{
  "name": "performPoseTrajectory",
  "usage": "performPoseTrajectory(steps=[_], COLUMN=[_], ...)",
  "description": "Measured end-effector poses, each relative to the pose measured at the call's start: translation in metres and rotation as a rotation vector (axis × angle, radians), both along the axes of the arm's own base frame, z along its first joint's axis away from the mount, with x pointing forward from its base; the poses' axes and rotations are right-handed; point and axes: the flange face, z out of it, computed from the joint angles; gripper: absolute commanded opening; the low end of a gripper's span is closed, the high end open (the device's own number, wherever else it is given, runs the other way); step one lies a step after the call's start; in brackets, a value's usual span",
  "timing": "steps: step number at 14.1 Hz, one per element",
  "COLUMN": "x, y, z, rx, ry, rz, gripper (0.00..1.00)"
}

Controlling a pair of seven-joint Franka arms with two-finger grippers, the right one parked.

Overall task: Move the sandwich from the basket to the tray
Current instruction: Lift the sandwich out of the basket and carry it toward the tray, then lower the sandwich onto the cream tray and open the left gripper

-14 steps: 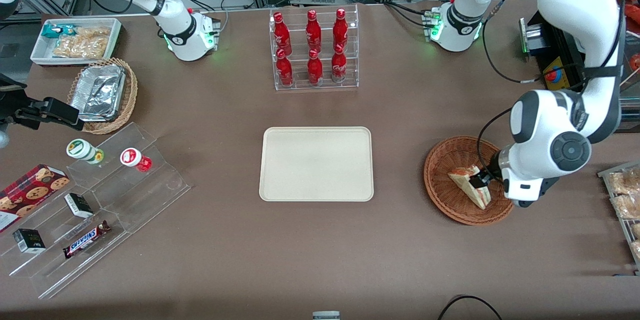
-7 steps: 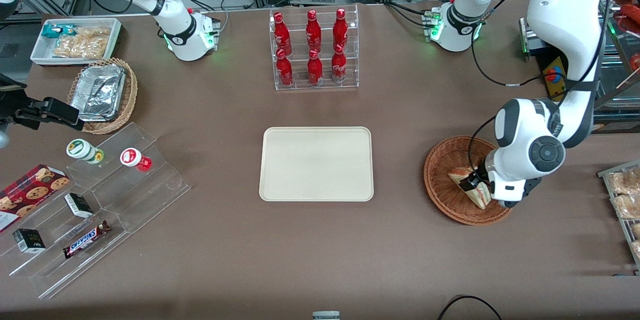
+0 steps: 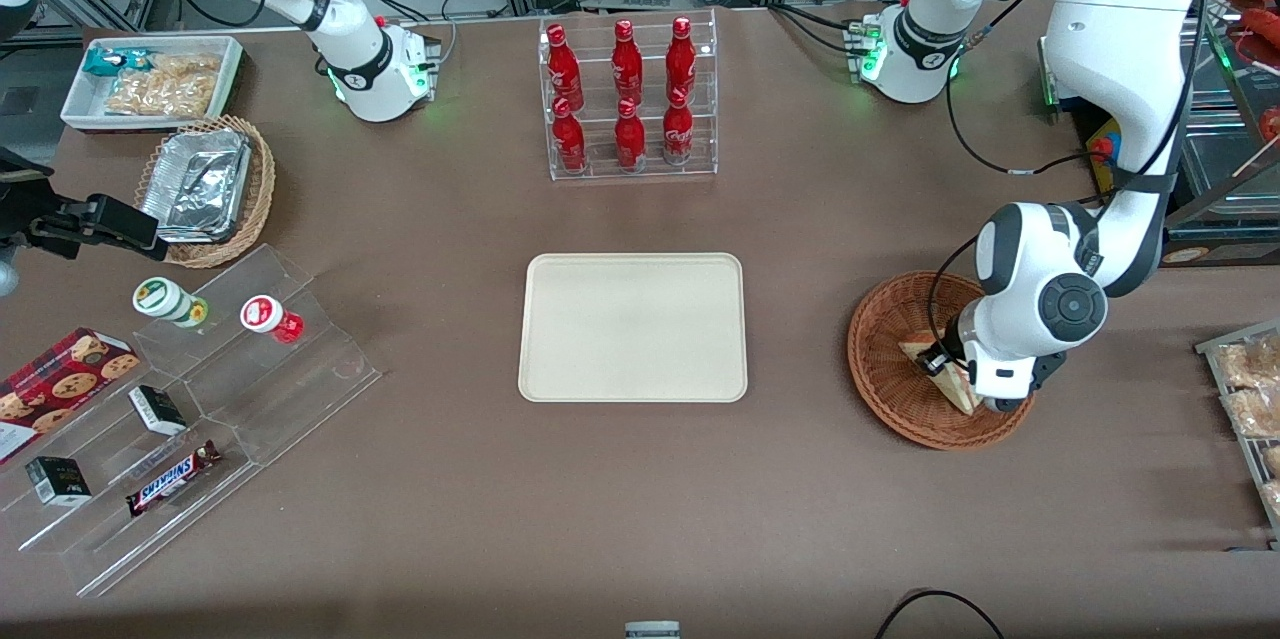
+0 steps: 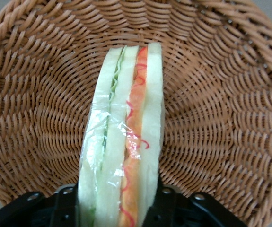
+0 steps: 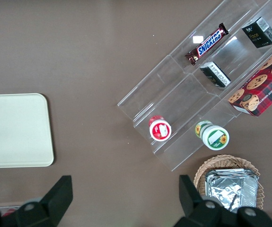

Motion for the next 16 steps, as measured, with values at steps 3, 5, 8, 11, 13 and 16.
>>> performPoseTrajectory(steps=[3, 5, 8, 11, 13, 16], x=[0.006, 0.005, -0.009, -0.045, -0.069, -0.091], y=[-0.026, -0.072, -0.174, -0.279, -0.338, -0.398], z=[0.023, 0.048, 0.093, 0.106, 0.092, 0.056], rx=[-0.006, -0.001, 0.003, -0.008, -0.013, -0.016], ry=[-0.034, -0.032, -0.039, -0.056, -0.052, -0.034], rz=[-0.038, -0.079, -0.174, -0.319, -0.404, -0.49], gripper=[0.29, 0.3, 0.31, 0.32, 0.32, 0.32])
